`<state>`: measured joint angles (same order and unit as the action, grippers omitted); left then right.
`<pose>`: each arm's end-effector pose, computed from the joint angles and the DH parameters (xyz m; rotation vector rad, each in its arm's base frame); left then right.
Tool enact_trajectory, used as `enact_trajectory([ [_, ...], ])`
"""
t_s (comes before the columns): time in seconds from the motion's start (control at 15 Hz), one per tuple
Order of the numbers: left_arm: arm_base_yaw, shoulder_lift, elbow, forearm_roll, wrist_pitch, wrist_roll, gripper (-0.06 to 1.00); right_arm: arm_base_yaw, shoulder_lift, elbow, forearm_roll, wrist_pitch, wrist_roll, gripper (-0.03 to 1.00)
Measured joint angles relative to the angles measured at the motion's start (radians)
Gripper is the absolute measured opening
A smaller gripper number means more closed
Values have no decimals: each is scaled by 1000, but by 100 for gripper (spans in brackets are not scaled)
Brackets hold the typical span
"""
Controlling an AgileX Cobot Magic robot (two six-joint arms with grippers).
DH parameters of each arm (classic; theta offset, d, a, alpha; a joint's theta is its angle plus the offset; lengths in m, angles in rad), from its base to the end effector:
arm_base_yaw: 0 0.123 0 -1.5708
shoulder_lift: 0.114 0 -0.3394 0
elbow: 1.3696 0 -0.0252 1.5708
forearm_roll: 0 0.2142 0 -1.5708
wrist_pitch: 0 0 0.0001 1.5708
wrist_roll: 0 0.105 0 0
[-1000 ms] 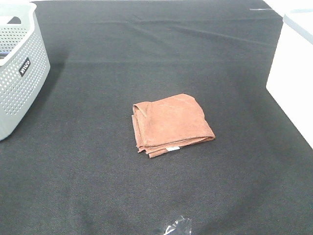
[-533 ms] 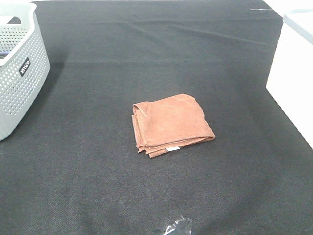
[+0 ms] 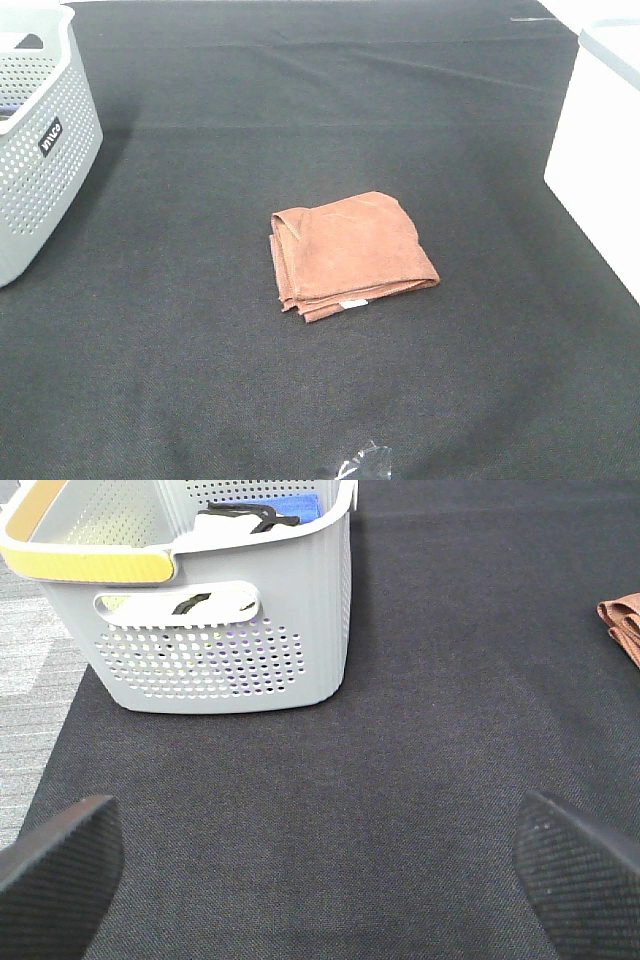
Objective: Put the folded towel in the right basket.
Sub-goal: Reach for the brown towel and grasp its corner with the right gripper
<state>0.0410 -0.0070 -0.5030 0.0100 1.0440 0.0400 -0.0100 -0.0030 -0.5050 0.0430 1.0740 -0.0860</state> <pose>-0.0798 -0.0024 0.2551 -0.0014 2.0181 0.0634 -0.0809 0.0048 0.2532 -0.0804 2.0473 -0.0083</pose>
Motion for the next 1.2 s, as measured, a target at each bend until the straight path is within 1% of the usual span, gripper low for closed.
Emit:
enact_trajectory([
  [0.33, 0, 0, 0, 0, 0, 0, 99, 0, 1, 0, -1, 0, 0, 79],
  [0.4, 0, 0, 0, 0, 0, 0, 99, 0, 24, 0, -2, 0, 0, 79],
  [0.47, 0, 0, 0, 0, 0, 0, 99, 0, 95, -12, -6, 0, 0, 79],
  [0.6, 0, 0, 0, 0, 0, 0, 99, 0, 395, -138, -11, 0, 2, 79],
  [0.67, 0, 0, 0, 0, 0, 0, 99, 0, 560, -233, 3, 4, 6, 79],
  [0.73, 0, 0, 0, 0, 0, 0, 99, 0, 560, -233, 3, 4, 6, 79],
  [0.8, 0, 0, 0, 0, 0, 0, 99, 0, 850, -436, 51, 66, 8, 78],
  [0.87, 0, 0, 0, 0, 0, 0, 99, 0, 850, -436, 51, 66, 8, 78],
  [1.0, 0, 0, 0, 0, 0, 0, 99, 0, 1072, -641, 100, 116, 8, 78],
  [1.13, 0, 0, 0, 0, 0, 0, 99, 0, 1217, -787, 166, 121, 6, 78],
  [1.2, 0, 0, 0, 0, 0, 0, 99, 0, 1283, -849, 233, 118, -22, 78],
])
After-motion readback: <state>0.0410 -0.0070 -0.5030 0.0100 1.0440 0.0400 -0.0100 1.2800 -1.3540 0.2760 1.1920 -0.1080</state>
